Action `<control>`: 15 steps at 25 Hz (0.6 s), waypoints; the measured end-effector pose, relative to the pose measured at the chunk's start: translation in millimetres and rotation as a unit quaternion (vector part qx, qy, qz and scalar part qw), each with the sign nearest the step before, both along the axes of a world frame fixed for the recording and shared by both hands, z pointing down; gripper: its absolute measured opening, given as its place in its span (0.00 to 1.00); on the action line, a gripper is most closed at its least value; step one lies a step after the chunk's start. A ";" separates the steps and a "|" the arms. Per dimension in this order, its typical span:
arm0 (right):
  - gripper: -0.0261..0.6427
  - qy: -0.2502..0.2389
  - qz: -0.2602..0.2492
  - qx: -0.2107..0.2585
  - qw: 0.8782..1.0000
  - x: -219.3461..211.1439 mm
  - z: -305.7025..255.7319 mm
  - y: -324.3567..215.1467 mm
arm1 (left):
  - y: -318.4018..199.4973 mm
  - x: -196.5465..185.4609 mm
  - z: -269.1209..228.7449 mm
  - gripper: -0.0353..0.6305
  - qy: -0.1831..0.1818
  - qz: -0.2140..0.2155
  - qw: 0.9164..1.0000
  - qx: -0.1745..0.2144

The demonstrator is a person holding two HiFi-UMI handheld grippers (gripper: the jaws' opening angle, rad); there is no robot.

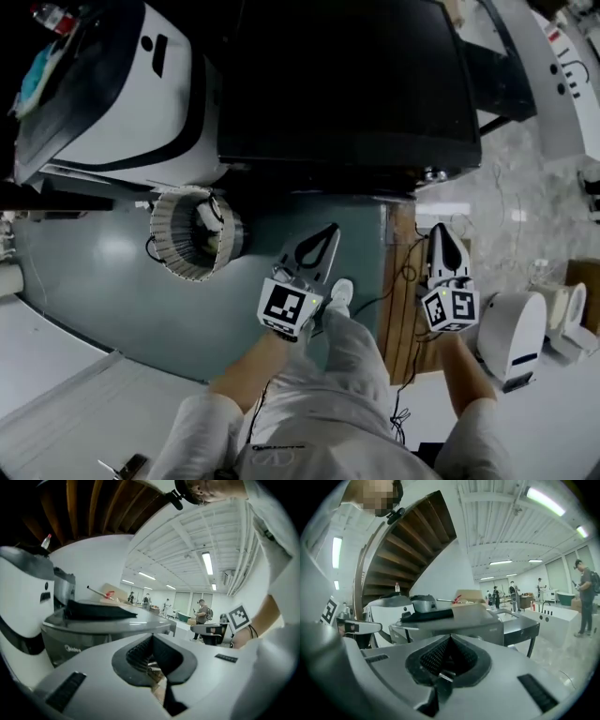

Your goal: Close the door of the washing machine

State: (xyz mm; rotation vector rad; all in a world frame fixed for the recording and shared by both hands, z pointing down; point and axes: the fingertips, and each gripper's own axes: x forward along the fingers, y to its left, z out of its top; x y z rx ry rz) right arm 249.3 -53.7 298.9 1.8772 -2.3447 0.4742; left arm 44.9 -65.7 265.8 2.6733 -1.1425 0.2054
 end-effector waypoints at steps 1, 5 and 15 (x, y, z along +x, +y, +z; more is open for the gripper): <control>0.06 -0.001 0.001 0.012 1.000 -2.6 -23.3 -1.7 | -1.9 -7.8 -23.9 0.06 0.006 -0.002 1.000 0.019; 0.06 0.007 -0.031 0.055 0.998 -26.6 -102.1 -5.3 | -3.4 -37.2 -103.3 0.06 0.017 -0.007 0.997 0.077; 0.06 -0.006 -0.058 0.155 0.986 -58.8 -261.4 31.2 | 36.4 -87.5 -229.3 0.06 0.037 -0.024 0.988 0.150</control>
